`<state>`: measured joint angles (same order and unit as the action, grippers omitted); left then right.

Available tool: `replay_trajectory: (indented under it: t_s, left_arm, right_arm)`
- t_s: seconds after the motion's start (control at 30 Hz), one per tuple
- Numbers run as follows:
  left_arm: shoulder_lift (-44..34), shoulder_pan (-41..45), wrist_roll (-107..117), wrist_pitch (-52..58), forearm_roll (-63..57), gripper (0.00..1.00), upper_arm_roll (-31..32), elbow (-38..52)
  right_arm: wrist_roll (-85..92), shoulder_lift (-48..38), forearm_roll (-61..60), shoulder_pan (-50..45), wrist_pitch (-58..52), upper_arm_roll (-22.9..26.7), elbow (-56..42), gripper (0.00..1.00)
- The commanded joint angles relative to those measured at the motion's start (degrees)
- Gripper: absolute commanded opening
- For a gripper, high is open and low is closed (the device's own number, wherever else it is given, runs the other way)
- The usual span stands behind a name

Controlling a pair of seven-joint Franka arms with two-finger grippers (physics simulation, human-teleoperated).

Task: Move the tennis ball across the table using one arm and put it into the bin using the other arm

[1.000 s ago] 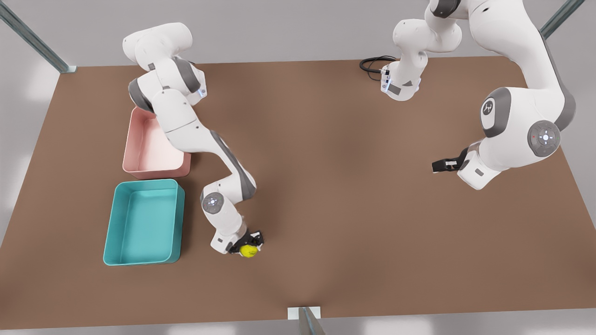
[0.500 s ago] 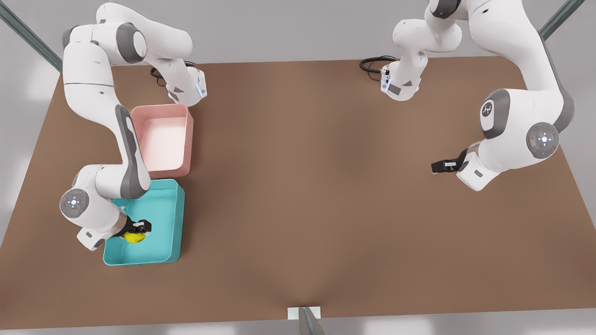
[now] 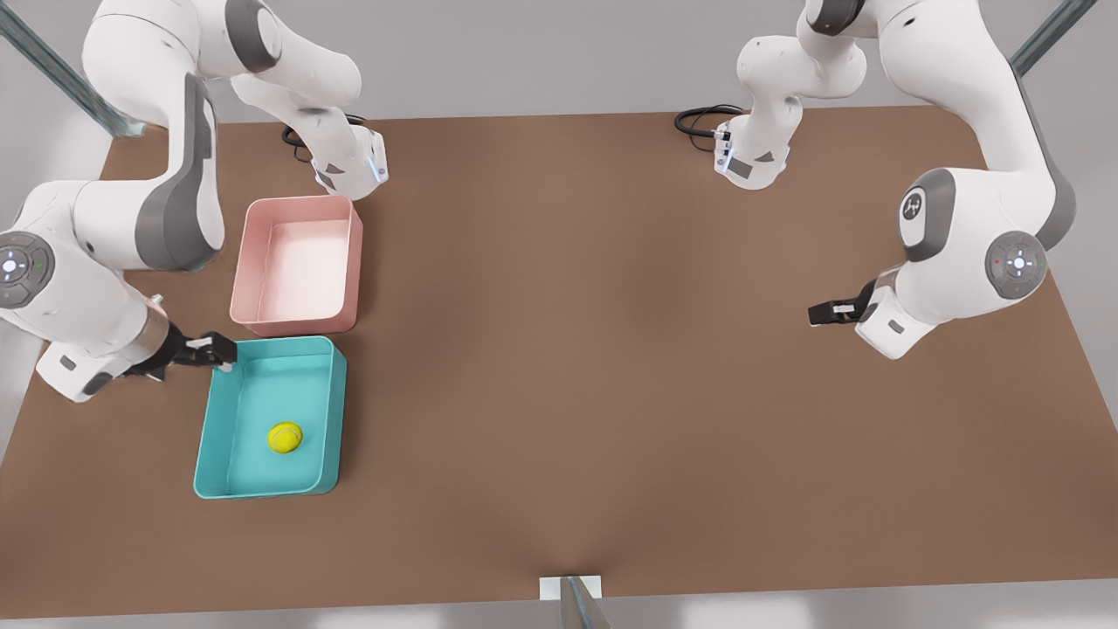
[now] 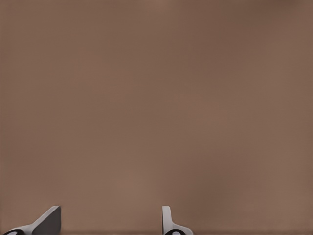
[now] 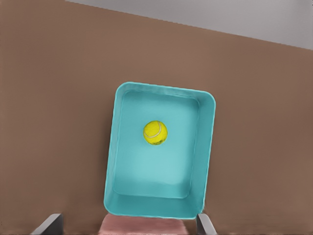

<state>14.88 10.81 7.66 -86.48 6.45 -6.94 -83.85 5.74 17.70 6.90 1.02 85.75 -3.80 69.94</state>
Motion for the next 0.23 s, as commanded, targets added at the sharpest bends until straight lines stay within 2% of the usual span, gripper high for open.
replay_trajectory:
  t_s: [0.0,0.07,0.2]
  left_arm:
    - [-0.02,0.0,0.07,0.08,-0.03,1.0,-0.01,0.01]
    - [-0.02,0.0,0.07,0.08,-0.03,1.0,-0.01,0.01]
    - [-0.02,0.0,0.07,0.0,-0.03,1.0,-0.01,0.01]
  right_arm:
    - [-7.5,-4.42,-0.22,-0.23,-12.19,-0.15,3.09,1.0]
    - [-8.47,-6.97,-1.19,0.21,-11.49,-0.15,6.7,1.0]
    - [-8.47,-7.5,-1.45,0.3,-11.49,0.11,7.05,1.0]
